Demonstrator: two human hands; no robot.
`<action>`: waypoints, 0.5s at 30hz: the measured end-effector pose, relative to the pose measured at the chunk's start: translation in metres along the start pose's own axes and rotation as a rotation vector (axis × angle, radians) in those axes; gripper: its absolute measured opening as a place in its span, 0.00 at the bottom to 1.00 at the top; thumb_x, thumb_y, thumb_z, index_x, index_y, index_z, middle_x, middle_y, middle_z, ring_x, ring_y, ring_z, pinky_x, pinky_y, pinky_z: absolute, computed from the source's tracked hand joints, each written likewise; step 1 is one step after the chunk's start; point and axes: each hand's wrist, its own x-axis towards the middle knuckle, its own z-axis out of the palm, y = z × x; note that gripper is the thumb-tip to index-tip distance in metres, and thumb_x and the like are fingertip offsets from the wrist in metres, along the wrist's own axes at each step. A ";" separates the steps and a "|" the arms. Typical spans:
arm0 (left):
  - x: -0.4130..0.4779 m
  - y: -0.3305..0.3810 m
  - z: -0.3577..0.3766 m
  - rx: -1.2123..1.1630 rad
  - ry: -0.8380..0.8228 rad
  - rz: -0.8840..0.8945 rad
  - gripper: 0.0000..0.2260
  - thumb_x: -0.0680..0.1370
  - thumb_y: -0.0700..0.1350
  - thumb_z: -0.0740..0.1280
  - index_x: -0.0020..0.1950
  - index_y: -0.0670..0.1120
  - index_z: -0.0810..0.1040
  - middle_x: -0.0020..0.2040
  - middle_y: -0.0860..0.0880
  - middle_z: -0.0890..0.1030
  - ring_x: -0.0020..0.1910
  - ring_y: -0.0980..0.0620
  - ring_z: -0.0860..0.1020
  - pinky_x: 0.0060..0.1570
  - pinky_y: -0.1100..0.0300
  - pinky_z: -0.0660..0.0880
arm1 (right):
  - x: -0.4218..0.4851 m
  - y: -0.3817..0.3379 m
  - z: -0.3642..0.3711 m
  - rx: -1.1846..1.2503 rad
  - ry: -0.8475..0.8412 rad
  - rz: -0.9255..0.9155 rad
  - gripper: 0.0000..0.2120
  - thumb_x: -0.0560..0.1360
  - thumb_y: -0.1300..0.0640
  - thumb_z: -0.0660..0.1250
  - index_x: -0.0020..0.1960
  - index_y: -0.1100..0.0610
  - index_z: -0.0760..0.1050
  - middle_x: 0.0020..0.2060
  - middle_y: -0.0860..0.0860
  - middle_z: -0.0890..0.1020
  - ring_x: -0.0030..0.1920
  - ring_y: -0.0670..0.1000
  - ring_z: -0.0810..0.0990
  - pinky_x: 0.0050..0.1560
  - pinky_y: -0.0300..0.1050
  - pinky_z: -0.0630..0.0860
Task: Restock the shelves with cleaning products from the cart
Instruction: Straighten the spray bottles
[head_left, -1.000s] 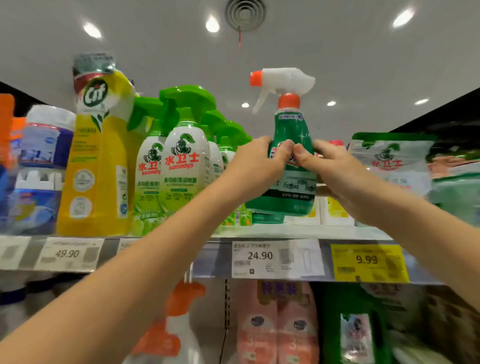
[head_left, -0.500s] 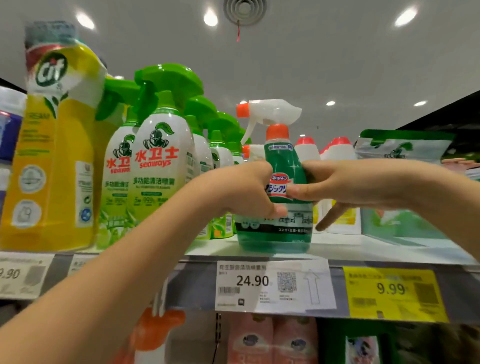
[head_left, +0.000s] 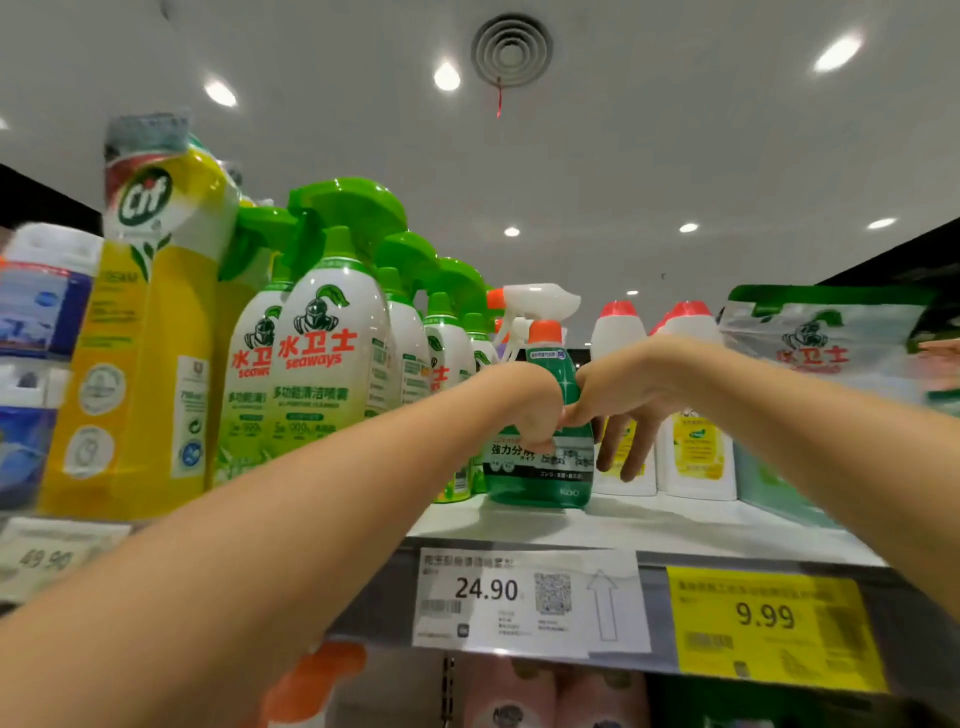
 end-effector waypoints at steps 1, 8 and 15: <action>0.004 0.002 0.001 0.016 -0.005 -0.007 0.20 0.81 0.48 0.63 0.71 0.41 0.67 0.53 0.45 0.71 0.50 0.48 0.69 0.54 0.57 0.70 | 0.006 0.000 0.000 0.006 -0.001 0.020 0.19 0.82 0.53 0.60 0.69 0.62 0.68 0.59 0.62 0.76 0.51 0.59 0.81 0.40 0.54 0.81; 0.017 0.005 0.001 0.182 0.077 0.013 0.20 0.81 0.49 0.63 0.68 0.37 0.70 0.36 0.48 0.69 0.34 0.53 0.71 0.31 0.73 0.72 | 0.032 0.013 -0.001 0.093 0.011 0.062 0.21 0.83 0.54 0.57 0.73 0.62 0.62 0.62 0.62 0.75 0.53 0.60 0.81 0.43 0.53 0.81; 0.035 0.000 0.016 -0.018 0.187 -0.092 0.31 0.73 0.60 0.68 0.67 0.42 0.69 0.50 0.47 0.76 0.41 0.51 0.74 0.47 0.60 0.75 | 0.036 0.020 0.002 0.154 0.053 0.036 0.20 0.82 0.53 0.59 0.70 0.62 0.64 0.45 0.60 0.79 0.44 0.58 0.82 0.39 0.51 0.81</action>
